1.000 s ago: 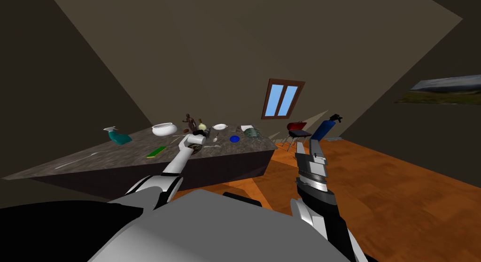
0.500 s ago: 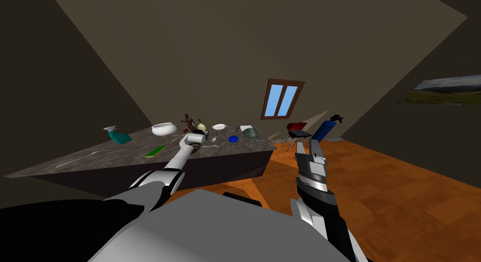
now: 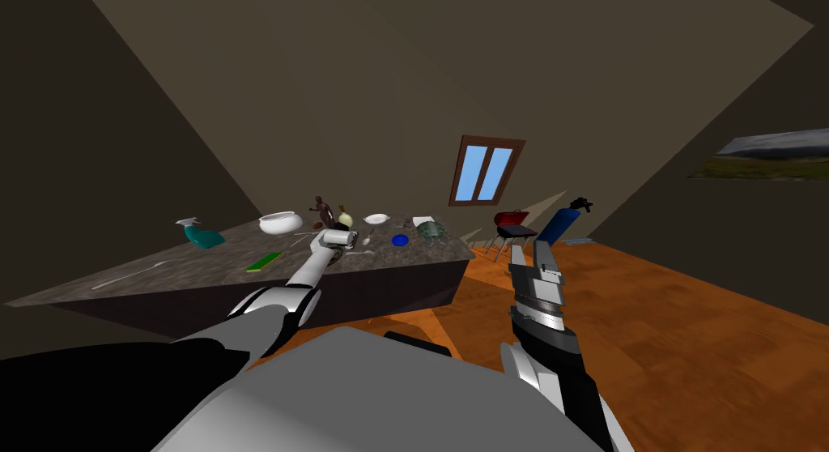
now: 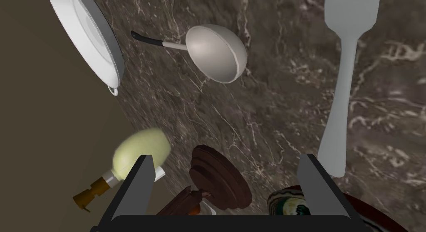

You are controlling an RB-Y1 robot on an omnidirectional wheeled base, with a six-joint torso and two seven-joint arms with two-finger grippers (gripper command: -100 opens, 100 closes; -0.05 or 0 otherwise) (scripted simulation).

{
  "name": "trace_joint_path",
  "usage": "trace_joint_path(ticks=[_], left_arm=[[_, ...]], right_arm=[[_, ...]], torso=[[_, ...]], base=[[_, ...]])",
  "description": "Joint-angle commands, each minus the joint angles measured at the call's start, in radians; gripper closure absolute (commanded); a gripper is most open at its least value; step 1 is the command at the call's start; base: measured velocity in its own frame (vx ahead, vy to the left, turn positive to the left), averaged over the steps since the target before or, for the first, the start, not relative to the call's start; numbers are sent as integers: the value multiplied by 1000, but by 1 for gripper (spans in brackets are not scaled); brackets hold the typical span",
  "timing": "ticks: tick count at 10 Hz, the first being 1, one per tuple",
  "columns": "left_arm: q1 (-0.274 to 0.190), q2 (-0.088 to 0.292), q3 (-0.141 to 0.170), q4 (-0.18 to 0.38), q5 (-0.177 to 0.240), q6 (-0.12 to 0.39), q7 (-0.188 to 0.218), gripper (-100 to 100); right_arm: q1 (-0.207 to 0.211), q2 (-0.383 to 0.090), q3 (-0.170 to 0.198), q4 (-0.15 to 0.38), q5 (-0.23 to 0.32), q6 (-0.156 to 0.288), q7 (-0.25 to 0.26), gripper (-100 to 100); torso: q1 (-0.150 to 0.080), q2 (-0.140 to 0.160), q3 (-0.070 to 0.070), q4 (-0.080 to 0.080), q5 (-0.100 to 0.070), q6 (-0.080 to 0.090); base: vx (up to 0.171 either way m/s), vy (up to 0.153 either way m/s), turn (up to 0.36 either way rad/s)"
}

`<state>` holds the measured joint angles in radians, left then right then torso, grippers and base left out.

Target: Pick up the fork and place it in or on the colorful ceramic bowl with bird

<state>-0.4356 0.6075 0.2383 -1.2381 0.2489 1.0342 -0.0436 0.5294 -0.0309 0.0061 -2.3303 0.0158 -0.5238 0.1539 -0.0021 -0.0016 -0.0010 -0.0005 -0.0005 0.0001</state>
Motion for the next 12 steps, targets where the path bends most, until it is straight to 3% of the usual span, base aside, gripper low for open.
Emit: trace_joint_path(ticks=[1, 4, 5, 6, 10, 12], left_arm=[[-20, 9, 4, 50, 11, 50, -13, -100], [-38, 15, 7, 97, 18, 101, -22, -100], [-54, 21, 9, 130, 25, 139, -31, -100], [-54, 21, 9, 137, 25, 139, -31, -100], [-92, 37, 14, 226, 40, 229, -51, -100], [-101, 41, 15, 251, 44, 250, -56, -100]], right_arm=[[0, 0, 0, 0, 0, 0, 0, 0], [0, 0, 0, 0, 0, 0, 0, 0], [0, 0, 0, 0, 0, 0, 0, 0], [0, 0, 0, 0, 0, 0, 0, 0], [0, 0, 0, 0, 0, 0, 0, 0], [0, 0, 0, 0, 0, 0, 0, 0]], torso=[[0, 0, 0, 0, 0, 0], [0, -1, 0, 0, 0, 0], [0, -1, 0, 0, 0, 0], [0, -1, 0, 0, 0, 0], [0, 0, 0, 0, 0, 0], [1, -1, -1, 0, 0, 0]], base=[[16, -36, 5], [25, -37, 5], [22, -35, 3], [16, -29, 1], [24, -30, 2], [33, -20, -1]])
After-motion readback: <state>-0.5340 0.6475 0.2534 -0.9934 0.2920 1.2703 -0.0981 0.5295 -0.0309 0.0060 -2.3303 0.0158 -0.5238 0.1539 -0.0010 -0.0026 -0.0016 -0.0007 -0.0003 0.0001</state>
